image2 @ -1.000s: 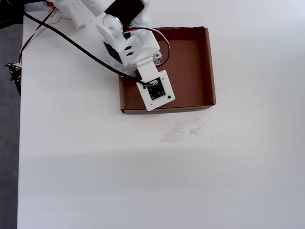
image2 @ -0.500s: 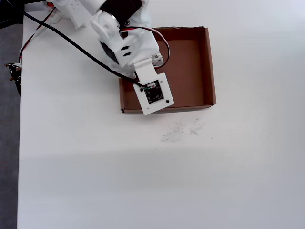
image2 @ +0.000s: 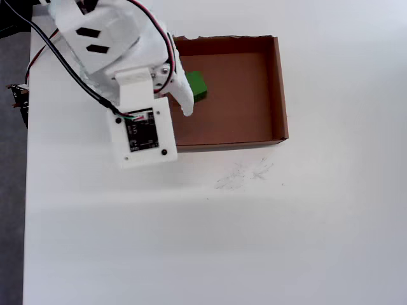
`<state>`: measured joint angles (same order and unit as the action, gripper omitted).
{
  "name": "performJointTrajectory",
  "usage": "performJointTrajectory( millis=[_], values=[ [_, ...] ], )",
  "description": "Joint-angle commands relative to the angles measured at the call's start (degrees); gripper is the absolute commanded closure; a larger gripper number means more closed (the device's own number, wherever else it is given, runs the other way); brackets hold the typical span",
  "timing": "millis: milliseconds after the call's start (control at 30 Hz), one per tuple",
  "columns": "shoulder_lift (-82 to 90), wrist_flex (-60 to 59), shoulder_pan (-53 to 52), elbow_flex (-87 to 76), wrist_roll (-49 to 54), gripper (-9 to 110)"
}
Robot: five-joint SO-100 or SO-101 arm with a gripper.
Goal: Grasp a green cube and put it in a box.
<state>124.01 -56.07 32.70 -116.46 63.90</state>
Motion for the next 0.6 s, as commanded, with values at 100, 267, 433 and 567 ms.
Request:
performJointTrajectory(
  millis=[100,267,433,567],
  values=[
    [10.55,0.53,-8.88,-2.55,7.38,86],
    [17.49,4.66,-14.59,-11.07,10.99,87],
    [25.84,8.53,-16.0,-22.94,11.6,87],
    [32.87,6.94,-18.98,-30.06,16.87,87]
  ],
)
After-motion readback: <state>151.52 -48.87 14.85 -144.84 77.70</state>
